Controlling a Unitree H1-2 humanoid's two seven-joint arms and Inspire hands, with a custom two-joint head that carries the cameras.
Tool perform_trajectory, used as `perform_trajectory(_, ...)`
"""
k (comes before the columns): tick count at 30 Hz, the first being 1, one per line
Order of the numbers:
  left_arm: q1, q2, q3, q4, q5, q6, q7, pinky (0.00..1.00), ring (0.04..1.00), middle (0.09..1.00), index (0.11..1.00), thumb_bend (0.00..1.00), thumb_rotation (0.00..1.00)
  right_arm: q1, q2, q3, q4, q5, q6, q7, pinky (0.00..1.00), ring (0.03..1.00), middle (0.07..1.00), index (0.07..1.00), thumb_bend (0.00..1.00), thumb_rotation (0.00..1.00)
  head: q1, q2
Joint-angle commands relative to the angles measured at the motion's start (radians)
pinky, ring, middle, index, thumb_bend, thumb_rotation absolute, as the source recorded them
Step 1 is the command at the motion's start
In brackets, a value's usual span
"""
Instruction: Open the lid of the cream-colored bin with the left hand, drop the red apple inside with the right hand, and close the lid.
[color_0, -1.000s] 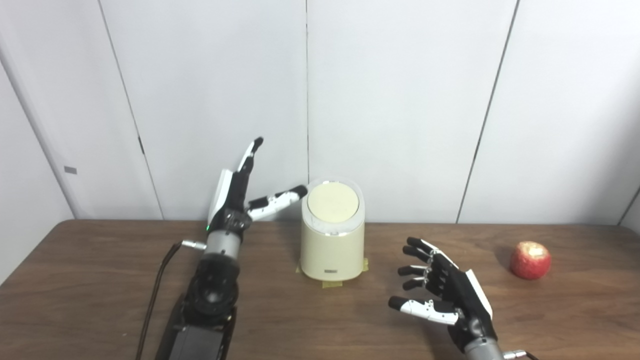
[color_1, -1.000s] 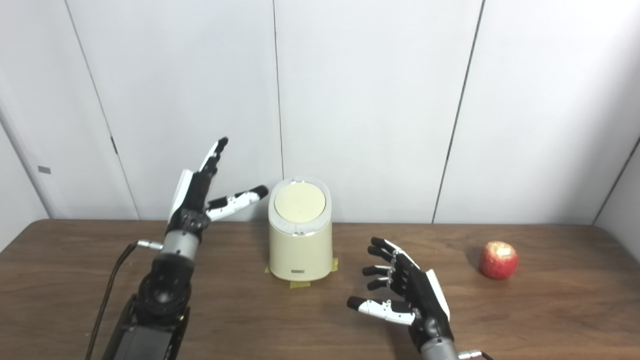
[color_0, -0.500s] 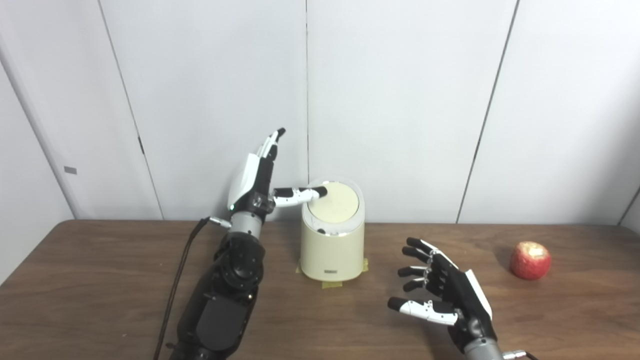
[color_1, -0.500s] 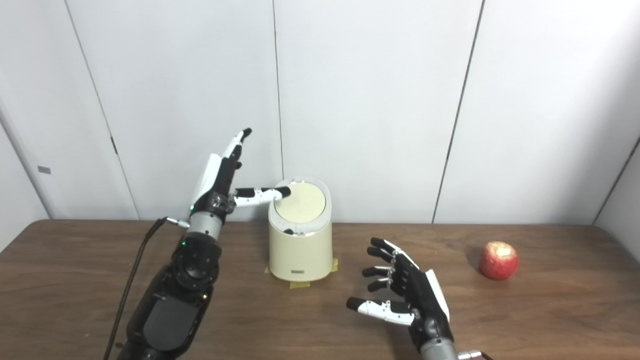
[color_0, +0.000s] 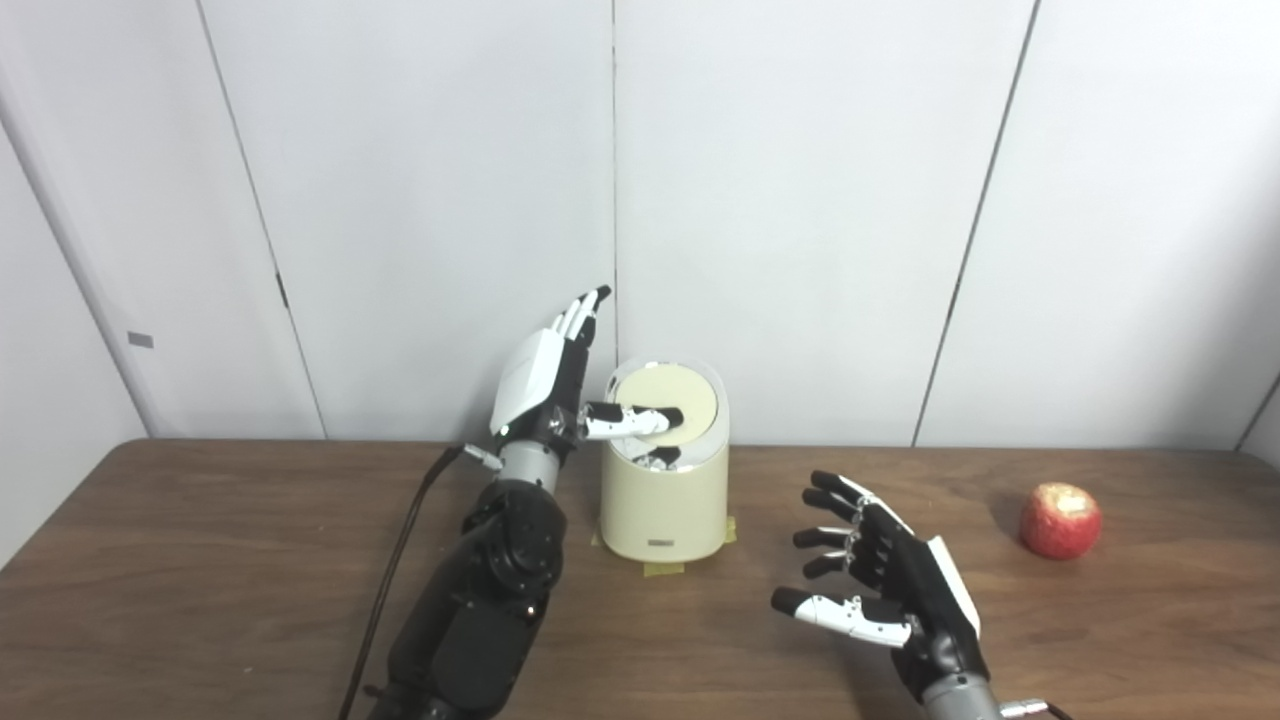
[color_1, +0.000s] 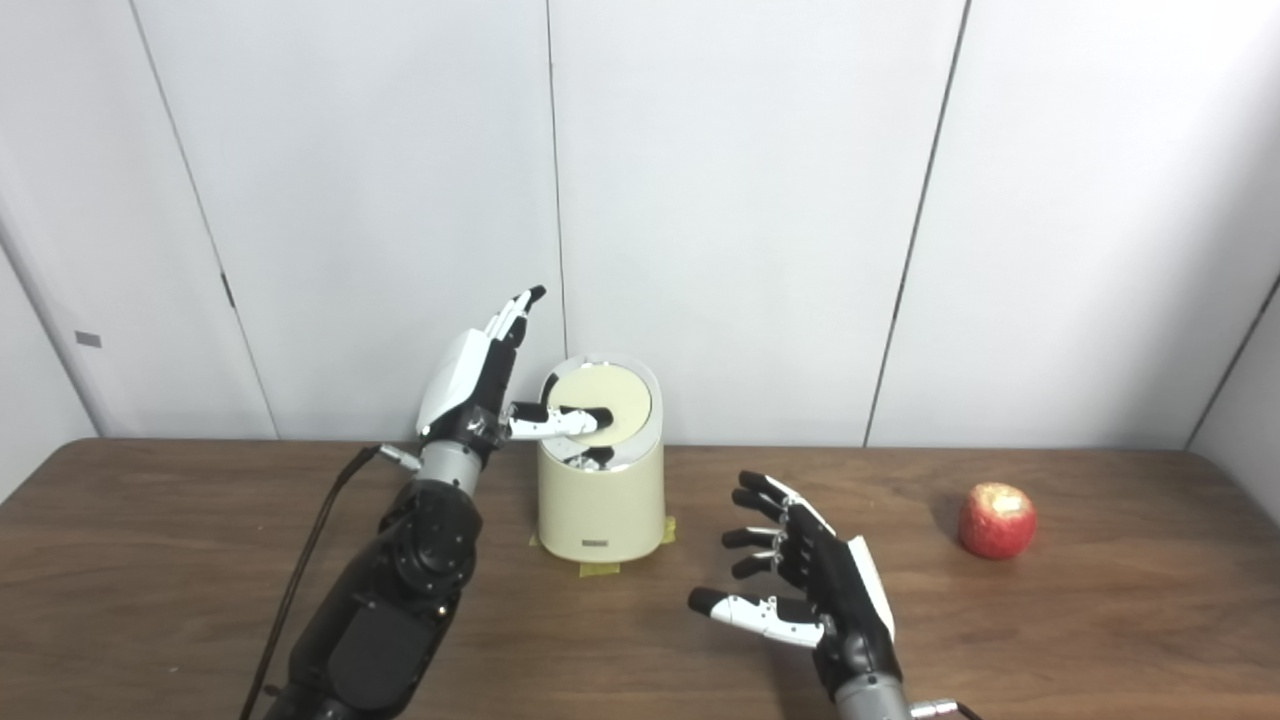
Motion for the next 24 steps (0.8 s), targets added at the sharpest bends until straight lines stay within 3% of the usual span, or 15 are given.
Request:
perform_trajectory(1, -0.073, 0.014, -0.012, 0.003, 0.042, -0.004, 0.038, 0.91, 1.0, 1.0, 1.0, 0.96, 0.21, -0.034, 0.01, -0.002, -0.043, 0.017, -0.027, -0.003, 0.51, 0.65, 0.803, 0.802, 0.8, 0.14, -0.003, 0.002)
perform_trajectory(8, -0.085, 0.037, -0.058, 0.034, 0.103, 0.023, 0.045, 0.9, 1.0, 1.0, 1.0, 0.96, 0.12, -0.036, 0.01, -0.001, -0.045, 0.022, -0.03, -0.002, 0.53, 0.652, 0.804, 0.805, 0.8, 0.14, -0.005, 0.006)
perform_trajectory(14, -0.089, 0.073, -0.129, 0.015, 0.209, 0.094, 0.029, 0.86, 1.0, 1.0, 1.0, 0.91, 0.01, -0.036, 0.008, 0.002, -0.05, 0.009, -0.03, -0.004, 0.52, 0.641, 0.802, 0.804, 0.81, 0.17, -0.005, 0.008)
perform_trajectory(24, -0.086, 0.108, -0.179, -0.017, 0.302, 0.151, 0.002, 0.82, 0.991, 1.0, 1.0, 0.88, 0.0, -0.039, 0.004, -0.003, -0.044, 0.015, -0.036, 0.0, 0.52, 0.641, 0.801, 0.802, 0.81, 0.16, -0.003, 0.011)
